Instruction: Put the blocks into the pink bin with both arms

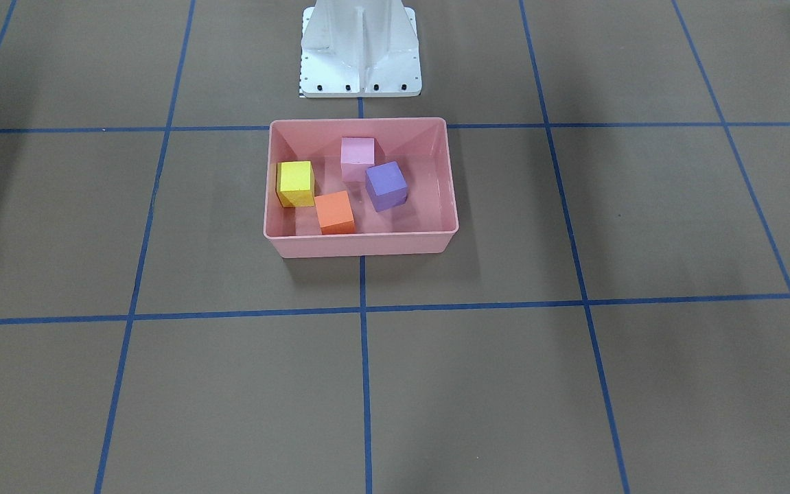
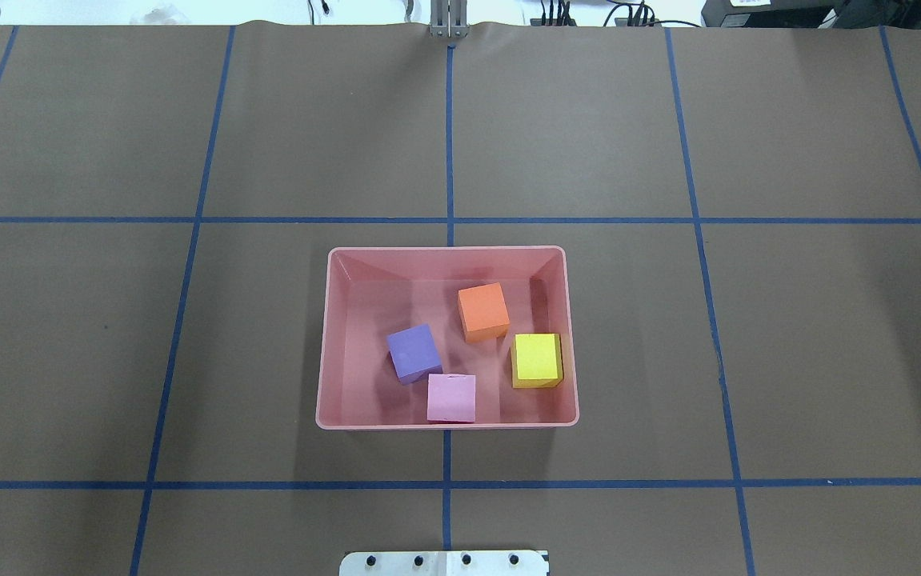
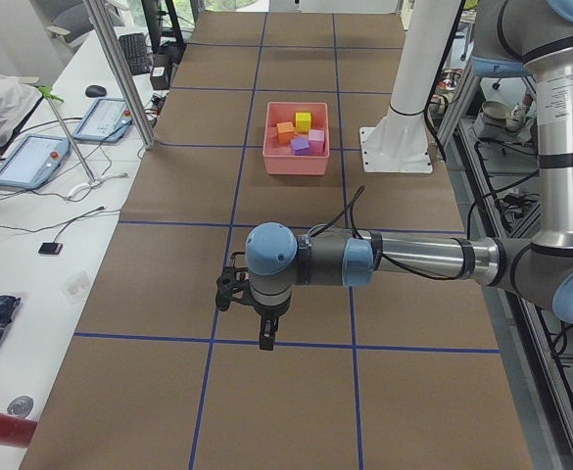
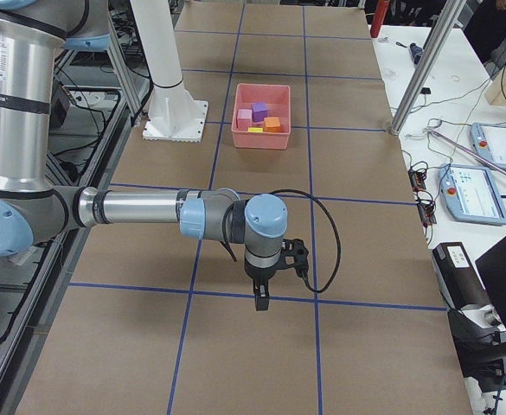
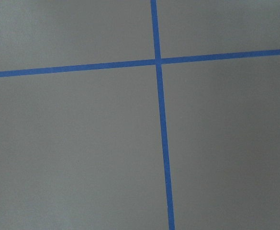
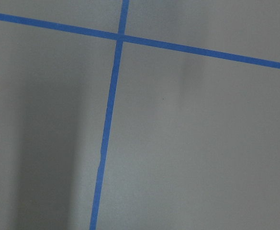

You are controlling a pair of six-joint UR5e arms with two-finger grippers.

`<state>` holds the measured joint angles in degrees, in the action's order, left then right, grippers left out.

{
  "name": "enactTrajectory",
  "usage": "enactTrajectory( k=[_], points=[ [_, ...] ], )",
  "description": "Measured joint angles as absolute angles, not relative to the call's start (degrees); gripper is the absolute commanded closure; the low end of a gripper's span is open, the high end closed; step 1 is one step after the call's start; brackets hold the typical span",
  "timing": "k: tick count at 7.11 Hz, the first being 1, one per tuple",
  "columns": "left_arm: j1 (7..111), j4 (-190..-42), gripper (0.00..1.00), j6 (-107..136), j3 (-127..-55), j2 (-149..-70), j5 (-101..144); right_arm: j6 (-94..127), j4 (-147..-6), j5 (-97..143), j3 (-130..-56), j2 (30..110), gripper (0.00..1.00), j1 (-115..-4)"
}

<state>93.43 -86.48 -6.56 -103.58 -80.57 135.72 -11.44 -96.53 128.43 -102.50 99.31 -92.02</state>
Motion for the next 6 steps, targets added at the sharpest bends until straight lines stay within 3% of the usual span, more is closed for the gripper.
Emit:
enactTrajectory(
  k=[6],
  points=[
    [93.4, -86.5, 0.0, -6.5, -103.7, -79.9, 135.8, -11.3, -96.6, 128.5, -102.4, 99.3, 0.0, -92.0]
  ],
)
